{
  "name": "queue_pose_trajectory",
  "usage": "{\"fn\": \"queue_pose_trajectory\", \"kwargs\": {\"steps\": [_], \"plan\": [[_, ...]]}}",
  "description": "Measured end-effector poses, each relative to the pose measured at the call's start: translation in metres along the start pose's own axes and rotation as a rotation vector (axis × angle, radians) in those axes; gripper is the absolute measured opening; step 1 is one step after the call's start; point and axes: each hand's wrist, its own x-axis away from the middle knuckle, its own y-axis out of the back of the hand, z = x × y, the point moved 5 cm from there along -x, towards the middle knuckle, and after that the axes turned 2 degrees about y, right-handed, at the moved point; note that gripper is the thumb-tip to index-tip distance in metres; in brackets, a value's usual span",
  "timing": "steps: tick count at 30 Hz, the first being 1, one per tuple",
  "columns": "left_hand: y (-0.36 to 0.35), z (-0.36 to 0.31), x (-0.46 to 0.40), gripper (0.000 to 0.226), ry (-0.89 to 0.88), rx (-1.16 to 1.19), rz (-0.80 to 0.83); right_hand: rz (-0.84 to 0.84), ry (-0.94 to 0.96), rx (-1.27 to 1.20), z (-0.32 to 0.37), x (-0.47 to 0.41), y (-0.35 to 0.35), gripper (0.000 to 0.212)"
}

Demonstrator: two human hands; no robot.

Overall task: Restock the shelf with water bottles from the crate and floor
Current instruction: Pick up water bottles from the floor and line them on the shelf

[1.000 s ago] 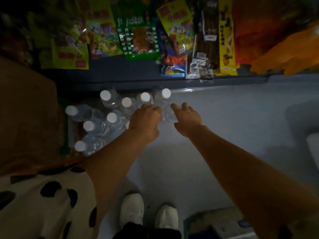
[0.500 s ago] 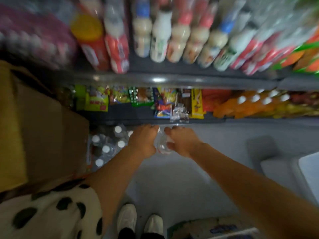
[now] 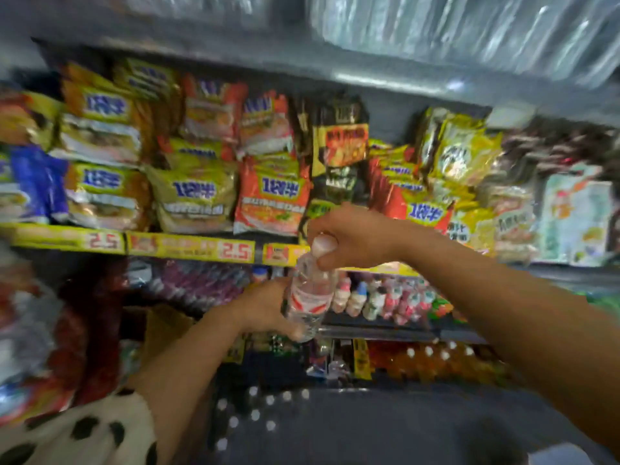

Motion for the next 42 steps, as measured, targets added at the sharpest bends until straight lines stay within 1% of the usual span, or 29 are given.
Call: {"fn": "queue_pose_trajectory", "kwargs": {"steps": [1,4,6,9,12,15,16,18,20,21,22,24,25,27,28,29,30,31,33,35,37,39,41,42], "plan": [[0.018,-0.024,0.013,0.078,-0.022,0.031,-0.043,-0.043,0.032,0.013,0.011,0.001,0.028,0.03],[0.065,-0.078,0.043,0.066,-0.097,0.049,-0.148,-0.148,0.075,0.058,0.041,0.005,0.098,0.019],[0.093,-0.102,0.056,0.058,-0.134,0.032,-0.195,-0.211,0.065,0.017,0.051,0.003,0.135,0.015],[0.138,-0.133,0.073,0.05,-0.159,0.025,-0.299,-0.287,0.034,-0.071,0.063,-0.004,0.183,0.026],[0.183,-0.163,0.091,0.053,-0.182,0.014,-0.398,-0.27,0.011,-0.1,0.075,-0.011,0.215,0.043],[0.227,-0.19,0.109,0.044,-0.182,-0.034,-0.482,-0.255,0.037,-0.262,0.091,-0.019,0.228,0.048],[0.24,-0.198,0.114,0.042,-0.176,-0.061,-0.517,-0.283,0.049,-0.308,0.095,-0.027,0.233,0.048],[0.265,-0.21,0.121,0.039,-0.165,-0.173,-0.644,-0.367,0.034,-0.333,0.102,-0.044,0.247,0.049],[0.287,-0.218,0.126,0.048,-0.121,-0.302,-0.814,-0.462,-0.015,-0.34,0.106,-0.062,0.265,0.07],[0.296,-0.221,0.128,0.052,-0.082,-0.353,-0.899,-0.504,-0.034,-0.332,0.109,-0.07,0.274,0.071],[0.304,-0.226,0.131,0.053,-0.046,-0.401,-0.976,-0.547,-0.037,-0.319,0.112,-0.076,0.283,0.062],[0.317,-0.232,0.132,0.053,0.022,-0.465,-1.078,-0.631,-0.032,-0.302,0.12,-0.087,0.3,0.031],[0.324,-0.234,0.131,0.059,0.033,-0.483,-1.105,-0.658,-0.022,-0.296,0.122,-0.093,0.307,0.026],[0.34,-0.231,0.125,0.078,-0.001,-0.475,-1.089,-0.664,-0.025,-0.29,0.122,-0.104,0.32,0.027],[0.348,-0.229,0.122,0.083,-0.06,-0.433,-1.027,-0.65,-0.027,-0.305,0.121,-0.109,0.325,0.024],[0.356,-0.227,0.118,0.083,-0.141,-0.35,-0.926,-0.622,-0.017,-0.335,0.12,-0.113,0.329,0.019],[0.362,-0.225,0.115,0.077,-0.221,-0.251,-0.799,-0.587,-0.002,-0.358,0.119,-0.117,0.332,0.017],[0.368,-0.221,0.111,0.071,-0.271,-0.161,-0.664,-0.557,0.009,-0.368,0.118,-0.12,0.334,0.02],[0.377,-0.21,0.103,0.069,-0.262,-0.042,-0.46,-0.507,0.035,-0.354,0.116,-0.128,0.338,0.032],[0.384,-0.202,0.095,0.065,-0.252,0.012,-0.375,-0.459,0.057,-0.363,0.11,-0.138,0.342,0.039],[0.392,-0.2,0.088,0.055,-0.294,0.052,-0.423,-0.428,0.073,-0.396,0.098,-0.149,0.345,0.041],[0.402,-0.199,0.08,0.045,-0.332,0.08,-0.541,-0.45,0.066,-0.456,0.084,-0.159,0.35,0.044],[0.412,-0.199,0.071,0.042,-0.317,0.046,-0.675,-0.507,0.0,-0.508,0.072,-0.167,0.358,0.043],[0.417,-0.199,0.067,0.045,-0.274,-0.013,-0.756,-0.521,-0.046,-0.506,0.068,-0.17,0.362,0.041]]}}
